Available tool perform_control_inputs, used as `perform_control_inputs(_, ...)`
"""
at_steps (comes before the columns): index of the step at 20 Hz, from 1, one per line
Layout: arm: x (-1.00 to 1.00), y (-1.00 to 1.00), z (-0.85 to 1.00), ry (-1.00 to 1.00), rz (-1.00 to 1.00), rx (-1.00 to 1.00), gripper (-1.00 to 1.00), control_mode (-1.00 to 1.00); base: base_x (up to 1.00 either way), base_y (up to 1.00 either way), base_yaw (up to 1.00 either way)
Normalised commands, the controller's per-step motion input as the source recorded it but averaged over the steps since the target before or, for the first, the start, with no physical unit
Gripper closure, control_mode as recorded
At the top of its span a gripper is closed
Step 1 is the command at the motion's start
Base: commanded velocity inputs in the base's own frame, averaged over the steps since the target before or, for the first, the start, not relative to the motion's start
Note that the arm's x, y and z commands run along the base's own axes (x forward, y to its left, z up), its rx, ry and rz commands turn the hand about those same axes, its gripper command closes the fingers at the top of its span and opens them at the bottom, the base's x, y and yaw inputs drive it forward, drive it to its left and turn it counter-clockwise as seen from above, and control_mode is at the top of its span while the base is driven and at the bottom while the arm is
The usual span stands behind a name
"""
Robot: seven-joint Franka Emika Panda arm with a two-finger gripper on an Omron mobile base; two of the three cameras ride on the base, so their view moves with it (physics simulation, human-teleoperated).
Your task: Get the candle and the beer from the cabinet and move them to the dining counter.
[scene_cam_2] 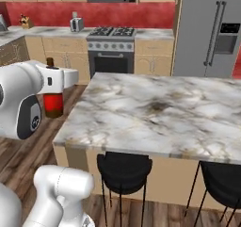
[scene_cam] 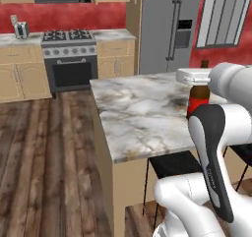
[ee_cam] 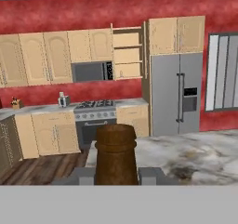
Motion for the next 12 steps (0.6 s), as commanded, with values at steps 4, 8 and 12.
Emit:
perform_control_inputs(4, 0.00, 0.00, 0.00, 0.00, 0.00, 0.00, 1.00, 1.00, 0.20, -0.61, 0.00)
perform_control_inputs(8, 0.00, 0.00, 0.00, 0.00, 0.00, 0.00, 1.00, 1.00, 0.28, -0.67, 0.00)
perform_control_inputs(12, 0.00, 0.00, 0.00, 0.00, 0.00, 0.00, 1.00, 1.00, 0.23, -0.68, -0.01)
